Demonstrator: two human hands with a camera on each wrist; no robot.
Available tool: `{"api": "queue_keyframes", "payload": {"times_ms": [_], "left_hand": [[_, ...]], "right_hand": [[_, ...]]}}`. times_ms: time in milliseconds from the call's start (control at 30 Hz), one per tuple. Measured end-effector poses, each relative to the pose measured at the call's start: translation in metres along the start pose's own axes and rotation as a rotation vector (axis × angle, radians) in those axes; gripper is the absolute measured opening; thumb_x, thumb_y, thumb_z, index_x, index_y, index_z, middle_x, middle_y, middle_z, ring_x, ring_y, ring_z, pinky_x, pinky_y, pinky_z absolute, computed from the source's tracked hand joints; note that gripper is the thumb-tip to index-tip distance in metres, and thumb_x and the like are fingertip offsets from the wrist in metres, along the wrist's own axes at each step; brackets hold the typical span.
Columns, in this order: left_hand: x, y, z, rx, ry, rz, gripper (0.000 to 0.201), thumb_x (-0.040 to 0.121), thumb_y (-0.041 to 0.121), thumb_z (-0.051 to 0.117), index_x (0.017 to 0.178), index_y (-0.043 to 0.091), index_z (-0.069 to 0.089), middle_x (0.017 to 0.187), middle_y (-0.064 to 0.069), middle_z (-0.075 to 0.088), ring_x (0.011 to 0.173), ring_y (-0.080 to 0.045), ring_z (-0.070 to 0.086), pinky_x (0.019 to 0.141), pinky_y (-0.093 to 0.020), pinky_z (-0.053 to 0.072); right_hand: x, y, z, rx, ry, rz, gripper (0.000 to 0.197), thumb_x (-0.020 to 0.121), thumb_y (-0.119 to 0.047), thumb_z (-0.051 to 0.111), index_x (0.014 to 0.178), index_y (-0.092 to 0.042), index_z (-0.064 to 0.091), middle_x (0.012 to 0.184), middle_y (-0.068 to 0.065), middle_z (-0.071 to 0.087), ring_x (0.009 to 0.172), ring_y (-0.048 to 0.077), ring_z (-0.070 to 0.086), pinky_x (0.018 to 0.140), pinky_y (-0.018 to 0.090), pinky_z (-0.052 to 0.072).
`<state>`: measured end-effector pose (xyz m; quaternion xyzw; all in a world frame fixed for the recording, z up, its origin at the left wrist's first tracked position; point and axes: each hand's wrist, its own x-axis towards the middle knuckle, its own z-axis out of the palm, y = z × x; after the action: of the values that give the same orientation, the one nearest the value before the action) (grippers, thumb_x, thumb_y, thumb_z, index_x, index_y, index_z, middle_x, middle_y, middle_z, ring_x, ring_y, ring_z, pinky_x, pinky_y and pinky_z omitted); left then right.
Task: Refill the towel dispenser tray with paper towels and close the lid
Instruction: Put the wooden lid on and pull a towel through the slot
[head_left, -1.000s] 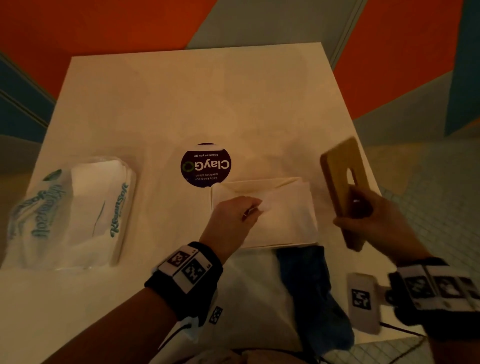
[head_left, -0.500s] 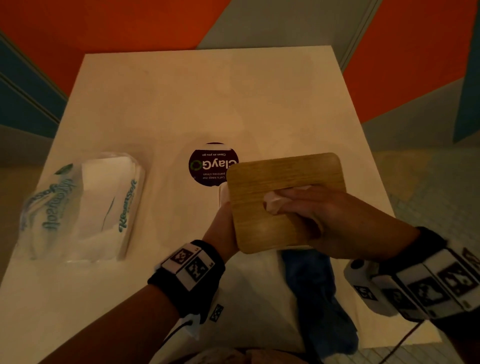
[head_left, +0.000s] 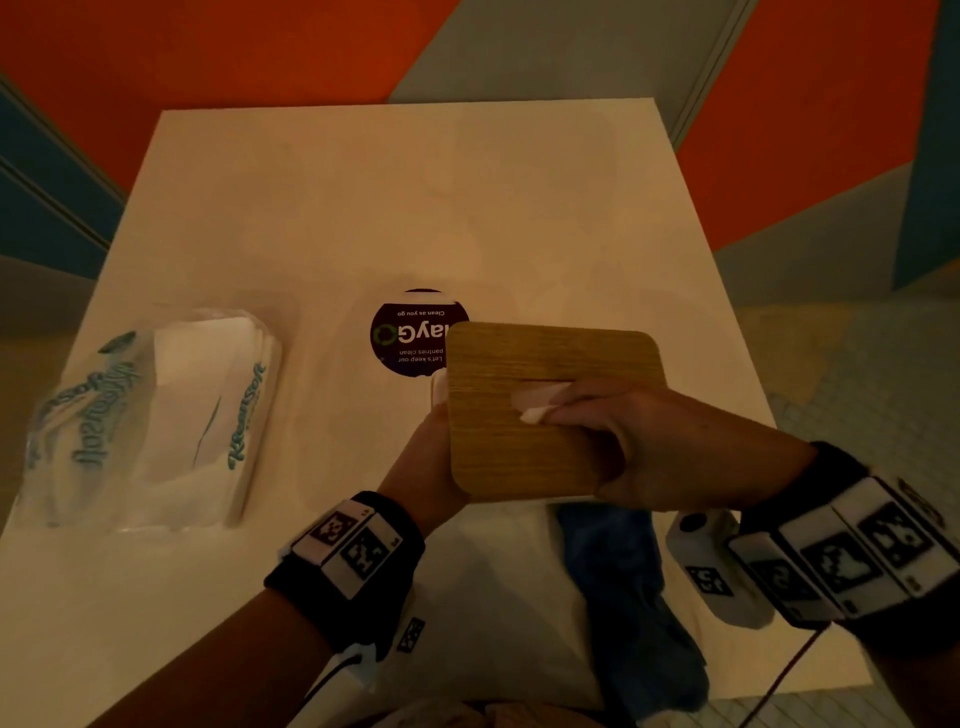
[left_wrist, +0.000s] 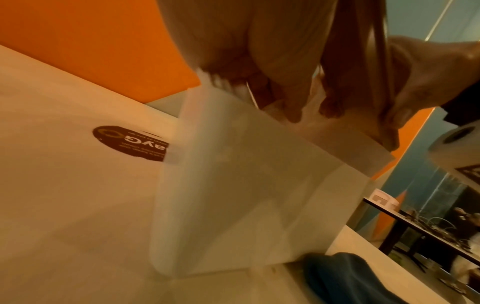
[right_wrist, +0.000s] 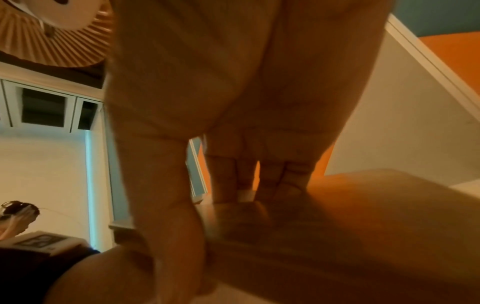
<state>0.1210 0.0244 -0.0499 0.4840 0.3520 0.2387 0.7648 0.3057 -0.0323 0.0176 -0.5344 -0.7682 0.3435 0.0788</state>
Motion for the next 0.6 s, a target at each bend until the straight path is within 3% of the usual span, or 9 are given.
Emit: {"api": "queue_keyframes", "payload": {"times_ms": [67, 100, 133, 167, 233, 300, 433, 600], "left_hand": [[-0.006, 0.006, -0.008, 0.190, 0.063, 0.104, 0.029, 0.077, 0.017, 0.064, 0.101, 0.028, 0.053, 0.101, 0.007, 0.058, 0.084, 0.011, 0.059, 0.075, -0.014, 0.048], [-0.008, 0.007, -0.013, 0.357, 0.161, 0.177, 0.034, 0.079, 0.011, 0.063, 0.105, 0.028, 0.052, 0.109, 0.008, 0.055, 0.094, 0.016, 0.052, 0.080, -0.010, 0.045], [-0.009, 0.004, -0.020, 0.493, 0.237, 0.256, 0.042, 0.079, 0.006, 0.063, 0.115, 0.022, 0.050, 0.117, 0.006, 0.051, 0.104, 0.013, 0.044, 0.088, -0.010, 0.041], [-0.009, -0.001, -0.028, 0.603, 0.280, 0.281, 0.044, 0.080, 0.005, 0.061, 0.122, 0.015, 0.048, 0.120, 0.002, 0.050, 0.110, 0.003, 0.041, 0.093, -0.011, 0.038], [-0.013, -0.006, -0.034, 0.710, 0.416, 0.288, 0.036, 0.088, 0.007, 0.051, 0.123, 0.011, 0.049, 0.117, 0.003, 0.048, 0.108, -0.006, 0.044, 0.084, -0.002, 0.035], [-0.013, -0.007, -0.032, 0.655, 0.443, 0.257, 0.029, 0.091, 0.010, 0.044, 0.118, 0.017, 0.052, 0.109, 0.009, 0.052, 0.096, -0.004, 0.052, 0.074, 0.000, 0.039], [-0.005, -0.001, -0.027, 0.580, 0.447, 0.217, 0.029, 0.088, 0.011, 0.053, 0.116, 0.017, 0.055, 0.102, 0.009, 0.055, 0.082, 0.005, 0.051, 0.059, 0.004, 0.041], [0.001, 0.007, -0.030, 0.611, 0.447, 0.180, 0.033, 0.084, 0.012, 0.058, 0.117, 0.016, 0.054, 0.108, 0.003, 0.057, 0.088, -0.012, 0.056, 0.063, -0.009, 0.043]], "right_hand": [[0.001, -0.002, 0.007, 0.004, 0.002, 0.038, 0.067, 0.074, -0.017, 0.072, 0.132, -0.027, 0.039, 0.135, -0.019, 0.036, 0.116, -0.014, 0.022, 0.088, -0.012, 0.012], [0.002, -0.003, 0.011, -0.014, -0.003, 0.056, 0.066, 0.076, -0.019, 0.070, 0.134, -0.025, 0.037, 0.140, -0.012, 0.036, 0.121, -0.008, 0.025, 0.091, -0.009, 0.012], [0.003, -0.003, 0.016, -0.035, -0.015, 0.074, 0.065, 0.078, -0.022, 0.068, 0.135, -0.023, 0.036, 0.144, -0.008, 0.035, 0.127, -0.001, 0.028, 0.094, -0.005, 0.012], [0.005, -0.002, 0.021, -0.046, -0.030, 0.089, 0.065, 0.079, -0.022, 0.068, 0.135, -0.021, 0.036, 0.145, -0.006, 0.035, 0.130, 0.006, 0.030, 0.098, 0.001, 0.014], [0.009, -0.001, 0.031, -0.075, -0.061, 0.114, 0.063, 0.078, -0.017, 0.067, 0.135, -0.021, 0.038, 0.144, -0.003, 0.037, 0.129, 0.015, 0.035, 0.106, 0.017, 0.026], [0.012, -0.001, 0.039, -0.138, -0.088, 0.148, 0.064, 0.078, -0.014, 0.064, 0.136, -0.024, 0.037, 0.143, -0.003, 0.038, 0.126, 0.019, 0.037, 0.104, 0.031, 0.033], [0.018, -0.001, 0.043, -0.193, -0.101, 0.177, 0.068, 0.077, -0.014, 0.063, 0.137, -0.025, 0.033, 0.144, -0.004, 0.036, 0.125, 0.020, 0.036, 0.103, 0.031, 0.030], [0.024, -0.005, 0.040, -0.196, -0.088, 0.167, 0.066, 0.080, -0.019, 0.062, 0.138, -0.024, 0.031, 0.145, -0.004, 0.033, 0.127, 0.019, 0.034, 0.106, 0.030, 0.024]]}}
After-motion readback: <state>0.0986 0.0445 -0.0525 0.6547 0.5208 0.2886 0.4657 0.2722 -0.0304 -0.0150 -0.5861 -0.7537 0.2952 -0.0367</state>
